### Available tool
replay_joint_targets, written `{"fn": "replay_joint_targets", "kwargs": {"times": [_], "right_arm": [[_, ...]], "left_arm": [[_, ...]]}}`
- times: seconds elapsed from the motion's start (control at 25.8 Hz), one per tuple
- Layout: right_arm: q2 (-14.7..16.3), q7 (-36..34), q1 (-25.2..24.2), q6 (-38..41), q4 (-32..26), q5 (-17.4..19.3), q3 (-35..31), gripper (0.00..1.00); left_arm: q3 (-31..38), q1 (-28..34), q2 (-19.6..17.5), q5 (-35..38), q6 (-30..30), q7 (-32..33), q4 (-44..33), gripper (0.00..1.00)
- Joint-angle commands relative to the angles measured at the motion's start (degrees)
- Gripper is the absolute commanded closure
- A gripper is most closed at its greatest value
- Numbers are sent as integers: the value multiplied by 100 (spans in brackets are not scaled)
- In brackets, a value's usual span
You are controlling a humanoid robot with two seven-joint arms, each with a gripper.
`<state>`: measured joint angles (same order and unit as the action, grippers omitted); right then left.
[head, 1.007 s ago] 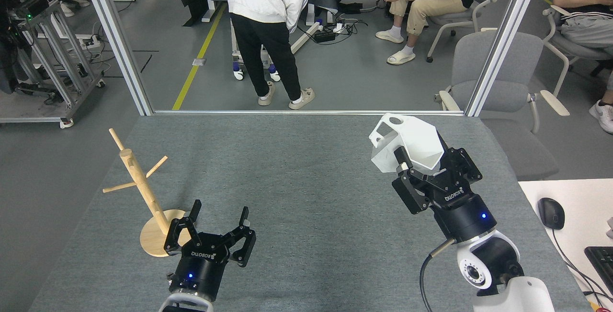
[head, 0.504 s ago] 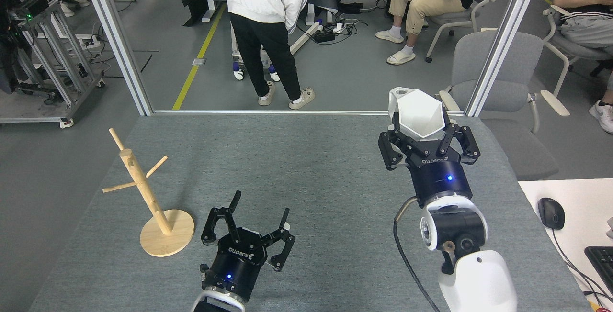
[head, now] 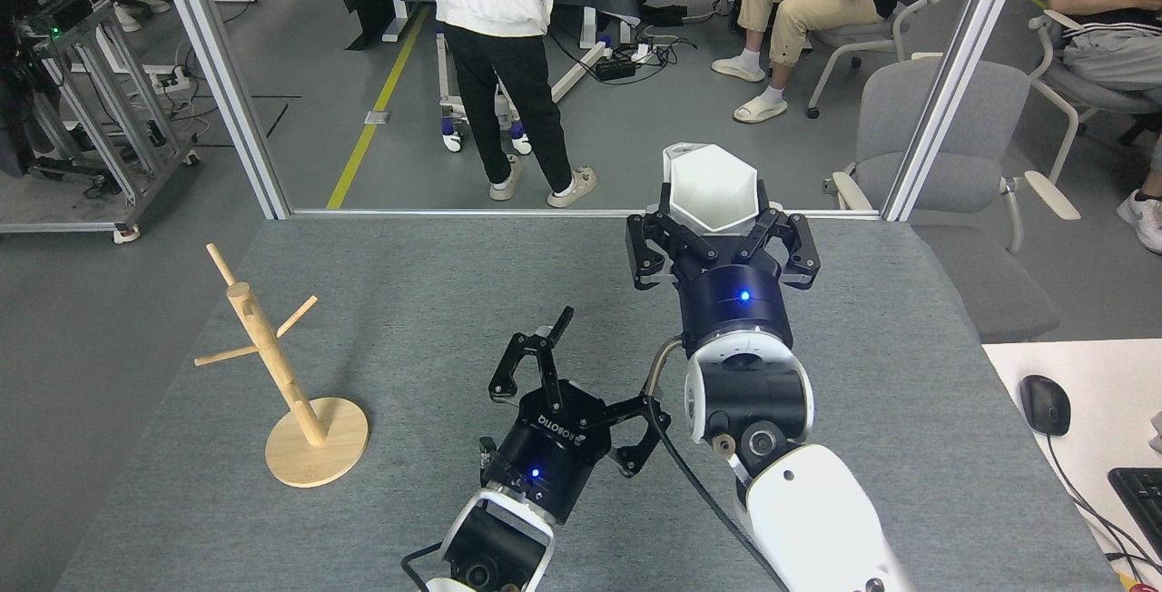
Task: Hang cup on storage rack
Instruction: 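Bring the left gripper under the cup and grasp it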
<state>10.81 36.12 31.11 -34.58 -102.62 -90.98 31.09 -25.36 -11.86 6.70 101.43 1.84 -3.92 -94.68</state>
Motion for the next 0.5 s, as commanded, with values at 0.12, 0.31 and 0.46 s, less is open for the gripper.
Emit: {"fn": "replay_joint_targets", "kwargs": {"times": [0.12, 0.31, 0.46], "right_arm": [[-167, 308, 18, -497, -3, -254, 407, 67], [-263, 308, 27, -488, 5, -254, 416, 67], [-263, 308, 18, -470, 5, -254, 416, 67]], "left_arm": [[-267, -554, 112, 9, -9, 304, 309, 1], [-426, -598, 121, 9, -61, 331, 591, 1], [-452, -853, 121, -35, -88, 339, 898, 1]]}}
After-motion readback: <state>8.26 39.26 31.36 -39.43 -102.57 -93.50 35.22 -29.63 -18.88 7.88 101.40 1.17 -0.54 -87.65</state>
